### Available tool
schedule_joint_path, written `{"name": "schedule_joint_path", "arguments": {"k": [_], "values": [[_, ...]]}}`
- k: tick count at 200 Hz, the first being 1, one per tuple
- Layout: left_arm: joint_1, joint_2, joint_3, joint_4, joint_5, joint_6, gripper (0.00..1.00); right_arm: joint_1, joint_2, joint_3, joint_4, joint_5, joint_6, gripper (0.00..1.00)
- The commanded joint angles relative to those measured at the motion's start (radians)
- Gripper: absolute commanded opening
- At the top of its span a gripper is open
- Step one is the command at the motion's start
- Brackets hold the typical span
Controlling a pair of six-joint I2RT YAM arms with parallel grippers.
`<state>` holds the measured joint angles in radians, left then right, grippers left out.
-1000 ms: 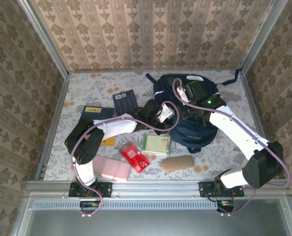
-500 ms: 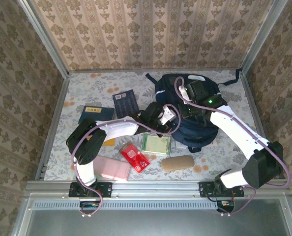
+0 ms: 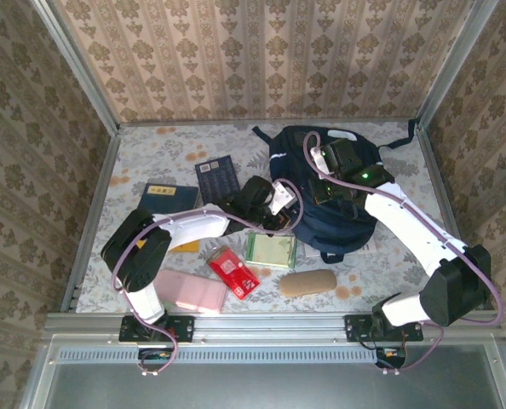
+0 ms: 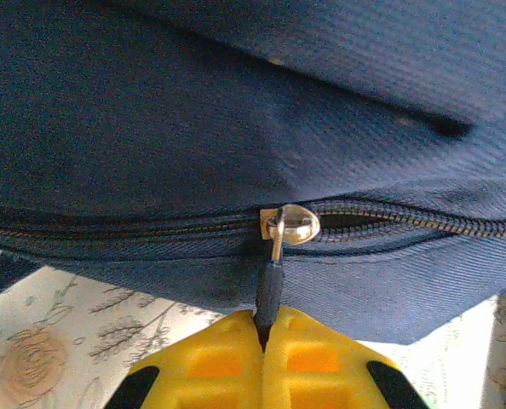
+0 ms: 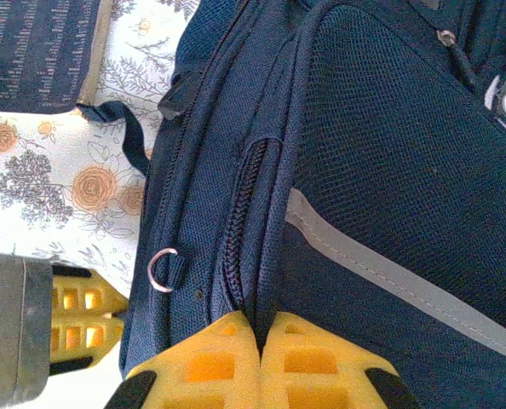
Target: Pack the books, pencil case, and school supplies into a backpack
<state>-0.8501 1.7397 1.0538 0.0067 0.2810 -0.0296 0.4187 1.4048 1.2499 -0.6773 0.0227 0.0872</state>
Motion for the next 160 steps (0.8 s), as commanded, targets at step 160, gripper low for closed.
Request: {"name": "schedule_joint_path", "arguments": {"k": [160], "values": [[0.13,0.045,0.105,-0.087,-0.062,-0.089,0.0,0.016,-0.072,-0.006,0.042,-0.034,-0.001,0.0]]}}
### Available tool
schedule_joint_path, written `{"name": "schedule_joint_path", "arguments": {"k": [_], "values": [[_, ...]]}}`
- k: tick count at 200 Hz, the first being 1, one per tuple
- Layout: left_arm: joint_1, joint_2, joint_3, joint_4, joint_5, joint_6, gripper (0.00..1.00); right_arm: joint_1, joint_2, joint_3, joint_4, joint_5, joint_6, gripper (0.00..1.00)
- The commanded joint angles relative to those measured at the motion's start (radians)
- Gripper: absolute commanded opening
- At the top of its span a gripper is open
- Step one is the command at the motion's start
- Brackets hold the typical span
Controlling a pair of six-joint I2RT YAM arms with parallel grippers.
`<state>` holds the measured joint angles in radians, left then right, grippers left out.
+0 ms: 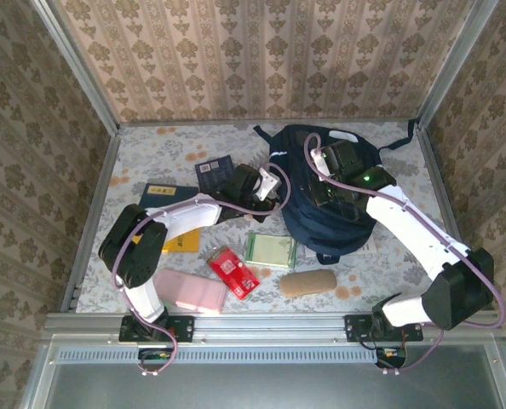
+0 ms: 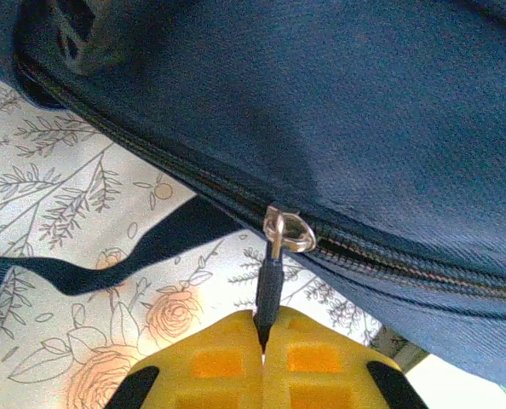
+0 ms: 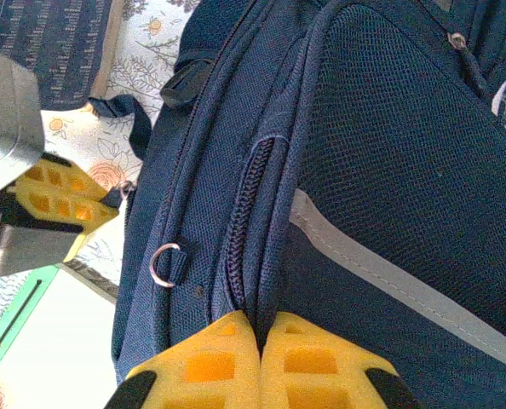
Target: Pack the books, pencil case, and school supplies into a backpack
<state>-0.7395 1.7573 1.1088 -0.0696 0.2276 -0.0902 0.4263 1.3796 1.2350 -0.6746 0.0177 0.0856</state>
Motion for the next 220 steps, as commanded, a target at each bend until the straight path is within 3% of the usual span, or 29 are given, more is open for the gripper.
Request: {"name": "schedule_joint_path", "arguments": {"k": [1,134,146,189,220], "values": [[0.019,0.029,0.05,-0.012,-0.008,-0.029,0.0,0.008,-0.048,0.009,0.039,-0.031,0.0,0.0],[0.104,0.165,0.302,-0.19,0.007,-0.047,0.0,0.019,-0.032,-0.013,0.073,-0.07,0.003,0.0],[0.11,0.177,0.326,-0.209,0.009,-0.048,0.05,0.018,-0.021,-0.009,0.081,-0.055,0.015,0.0],[0.131,0.073,0.294,-0.235,0.006,-0.129,0.46,0.015,0.121,0.082,0.133,-0.038,0.111,0.0],[0.16,-0.088,0.205,-0.267,0.005,-0.206,0.55,0.008,0.218,0.187,0.179,-0.024,0.166,0.0]]}}
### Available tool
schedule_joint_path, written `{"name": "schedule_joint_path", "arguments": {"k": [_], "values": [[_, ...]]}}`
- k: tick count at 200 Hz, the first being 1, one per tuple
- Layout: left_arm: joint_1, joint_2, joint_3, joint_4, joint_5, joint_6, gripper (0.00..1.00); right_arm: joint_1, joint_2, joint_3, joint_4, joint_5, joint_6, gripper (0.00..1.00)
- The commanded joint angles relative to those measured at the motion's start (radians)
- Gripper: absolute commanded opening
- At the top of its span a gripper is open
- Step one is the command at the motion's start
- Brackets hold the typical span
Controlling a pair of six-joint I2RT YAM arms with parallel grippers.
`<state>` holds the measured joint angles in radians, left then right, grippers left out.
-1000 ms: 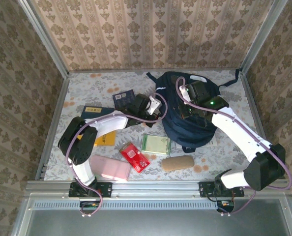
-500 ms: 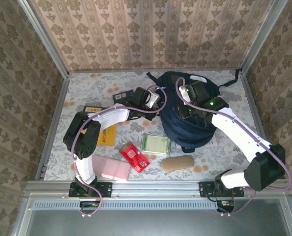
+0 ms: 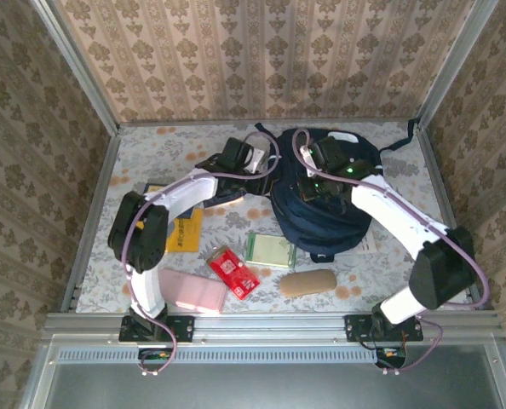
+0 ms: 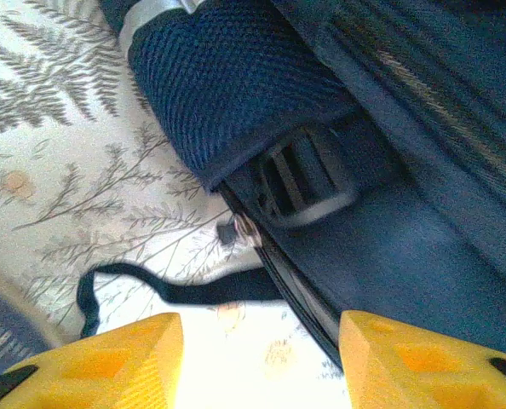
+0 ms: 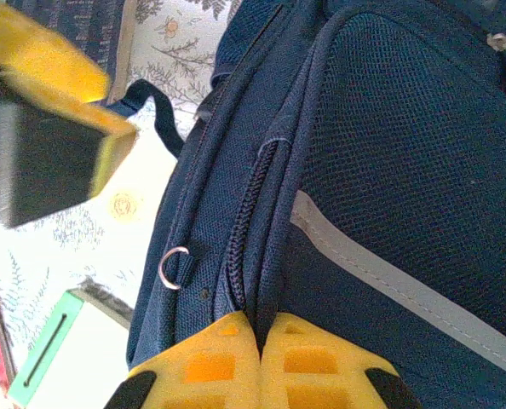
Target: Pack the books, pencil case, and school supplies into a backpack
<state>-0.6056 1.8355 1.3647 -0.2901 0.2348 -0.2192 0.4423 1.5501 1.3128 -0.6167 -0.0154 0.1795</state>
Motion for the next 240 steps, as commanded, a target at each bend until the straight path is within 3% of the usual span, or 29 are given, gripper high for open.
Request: {"name": "schedule_joint_path", "arguments": {"k": [1,56,89,108,122,139,170,202,221,240], "values": [[0.027,-0.171,-0.054,-0.047,-0.002,-0.078,0.55,-0.009,0.05,0.112,0.122,0.009,0.074,0.0],[0.083,-0.458,-0.2,-0.143,-0.015,-0.205,0.57,-0.067,0.24,0.307,0.143,-0.066,0.169,0.0],[0.095,-0.583,-0.271,-0.21,-0.009,-0.213,0.68,-0.074,0.366,0.464,0.088,0.005,0.137,0.0],[0.105,-0.642,-0.319,-0.231,-0.009,-0.241,0.73,-0.063,0.38,0.513,0.053,0.051,0.109,0.4],[0.107,-0.677,-0.354,-0.244,-0.017,-0.261,0.77,-0.035,0.336,0.493,0.061,0.122,0.07,0.53],[0.108,-0.713,-0.398,-0.262,-0.017,-0.285,0.78,0.011,0.265,0.45,0.055,0.193,0.011,0.58],[0.109,-0.765,-0.469,-0.309,-0.031,-0.338,0.8,0.115,0.094,0.248,0.074,0.184,-0.021,0.56],[0.109,-0.804,-0.526,-0.362,-0.045,-0.398,0.8,0.169,-0.008,0.04,0.085,0.021,0.078,0.55],[0.111,-0.82,-0.533,-0.451,-0.096,-0.444,0.8,0.189,0.004,0.028,-0.061,-0.025,0.101,0.54],[0.118,-0.849,-0.565,-0.492,-0.093,-0.469,0.81,0.246,-0.006,-0.011,-0.14,0.031,0.07,0.57]]}}
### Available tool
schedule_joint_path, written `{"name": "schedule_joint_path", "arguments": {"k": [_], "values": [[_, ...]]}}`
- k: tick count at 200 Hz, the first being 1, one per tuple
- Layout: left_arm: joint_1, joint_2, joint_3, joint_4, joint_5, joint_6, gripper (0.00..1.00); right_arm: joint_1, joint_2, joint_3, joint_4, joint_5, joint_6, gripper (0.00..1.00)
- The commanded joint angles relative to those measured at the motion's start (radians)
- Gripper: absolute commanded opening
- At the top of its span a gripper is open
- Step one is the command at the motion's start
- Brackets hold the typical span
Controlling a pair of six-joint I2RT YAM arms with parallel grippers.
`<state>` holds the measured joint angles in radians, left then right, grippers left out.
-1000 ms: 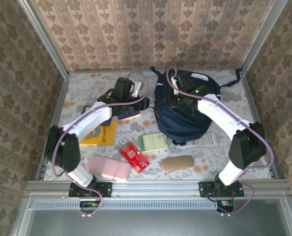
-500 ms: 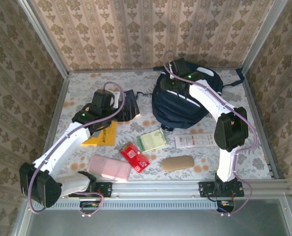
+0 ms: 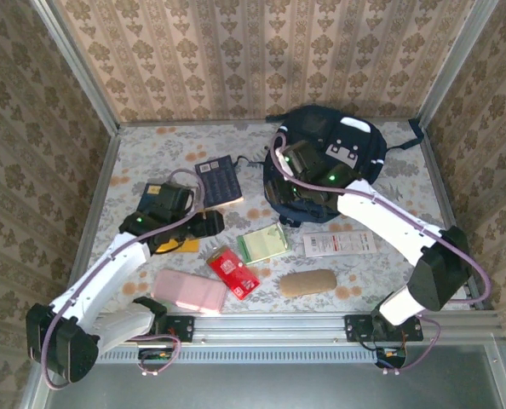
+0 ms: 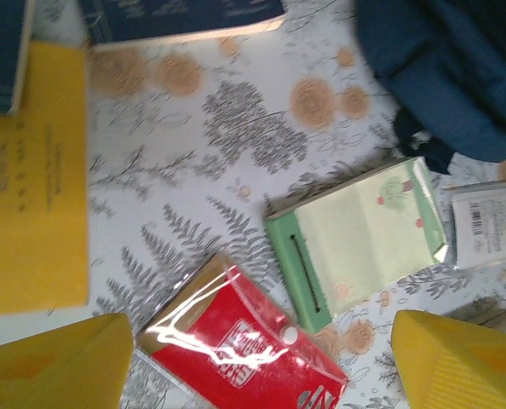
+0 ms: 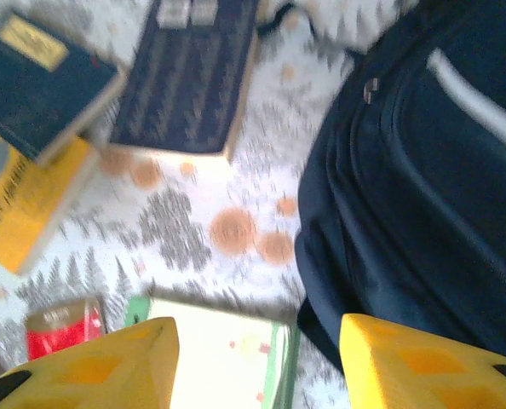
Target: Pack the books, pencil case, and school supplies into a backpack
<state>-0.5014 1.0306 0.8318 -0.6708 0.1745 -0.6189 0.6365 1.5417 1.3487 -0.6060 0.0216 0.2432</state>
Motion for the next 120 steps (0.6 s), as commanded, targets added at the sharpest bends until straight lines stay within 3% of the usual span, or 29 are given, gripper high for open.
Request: {"name": "schedule_joint_path", "arguments": {"k": [1,18,35,65,82,120], "values": [[0.015,-0.046,-0.033,-0.112,-0.033,-0.07,0.81,0.056,0.0,-0.051,-0.153,-0.006,0.006,0.57],[0.021,-0.067,-0.046,-0.118,-0.033,-0.073,0.81,0.109,-0.046,-0.107,-0.212,0.078,0.015,0.63],[0.03,-0.073,-0.05,-0.117,-0.038,-0.086,0.81,0.117,-0.131,-0.19,-0.227,0.12,0.123,0.72],[0.038,-0.066,-0.037,-0.17,-0.06,-0.116,0.81,0.151,-0.217,-0.255,-0.283,0.028,0.251,0.71],[0.038,-0.061,-0.009,-0.329,-0.149,-0.221,0.83,0.198,-0.221,-0.264,-0.275,-0.006,0.235,0.71],[0.038,-0.137,-0.032,-0.553,-0.11,-0.484,0.94,0.205,-0.158,-0.236,-0.235,0.077,0.218,0.71]]}}
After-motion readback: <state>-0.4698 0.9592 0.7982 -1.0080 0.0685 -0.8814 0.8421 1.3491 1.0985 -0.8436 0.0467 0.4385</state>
